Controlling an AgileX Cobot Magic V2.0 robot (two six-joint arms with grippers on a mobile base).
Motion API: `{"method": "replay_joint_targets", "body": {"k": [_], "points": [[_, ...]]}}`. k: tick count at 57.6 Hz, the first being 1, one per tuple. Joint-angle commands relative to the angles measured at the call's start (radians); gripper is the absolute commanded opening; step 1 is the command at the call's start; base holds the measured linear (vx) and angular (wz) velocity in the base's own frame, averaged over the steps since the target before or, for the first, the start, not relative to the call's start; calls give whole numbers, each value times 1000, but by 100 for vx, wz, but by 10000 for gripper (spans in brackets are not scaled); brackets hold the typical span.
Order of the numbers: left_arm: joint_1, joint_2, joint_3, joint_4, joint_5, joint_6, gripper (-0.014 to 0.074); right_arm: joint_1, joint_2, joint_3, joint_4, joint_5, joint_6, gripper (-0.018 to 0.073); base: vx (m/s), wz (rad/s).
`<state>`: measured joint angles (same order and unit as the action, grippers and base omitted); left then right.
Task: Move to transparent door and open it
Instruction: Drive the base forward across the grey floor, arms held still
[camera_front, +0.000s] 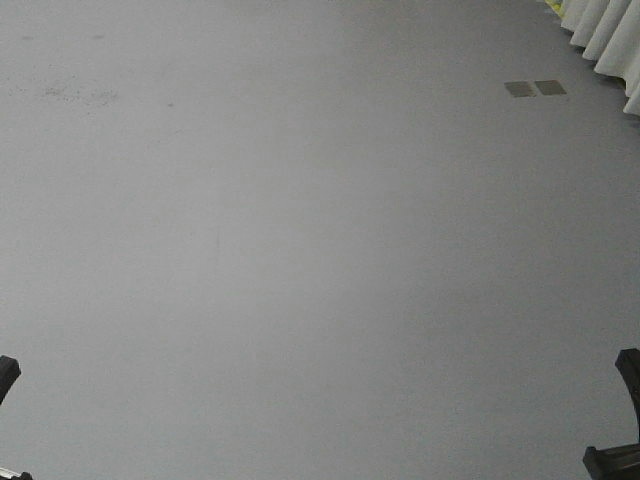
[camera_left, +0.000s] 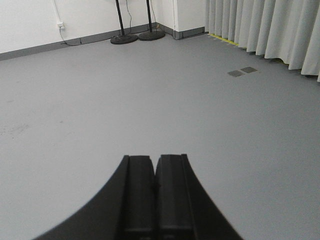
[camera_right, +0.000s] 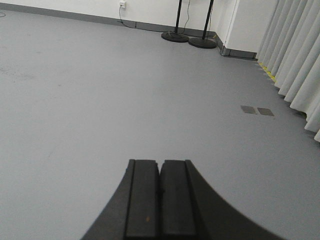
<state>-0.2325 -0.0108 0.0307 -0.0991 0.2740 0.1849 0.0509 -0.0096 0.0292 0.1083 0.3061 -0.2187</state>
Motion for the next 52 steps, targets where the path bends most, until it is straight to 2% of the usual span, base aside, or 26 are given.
{"method": "replay_joint_targets", "body": {"k": [1, 30, 52], "points": [[2, -14, 10, -11, -77, -9, 3, -4, -16, 5, -1, -79, 0, -4, 1, 3], [2, -14, 10, -11, -77, -9, 3, -4, -16, 5, -1, -79, 0, -4, 6, 7], [2, -14, 10, -11, -77, -9, 3, -4, -16, 5, -1, -79, 0, -4, 21, 28]]}}
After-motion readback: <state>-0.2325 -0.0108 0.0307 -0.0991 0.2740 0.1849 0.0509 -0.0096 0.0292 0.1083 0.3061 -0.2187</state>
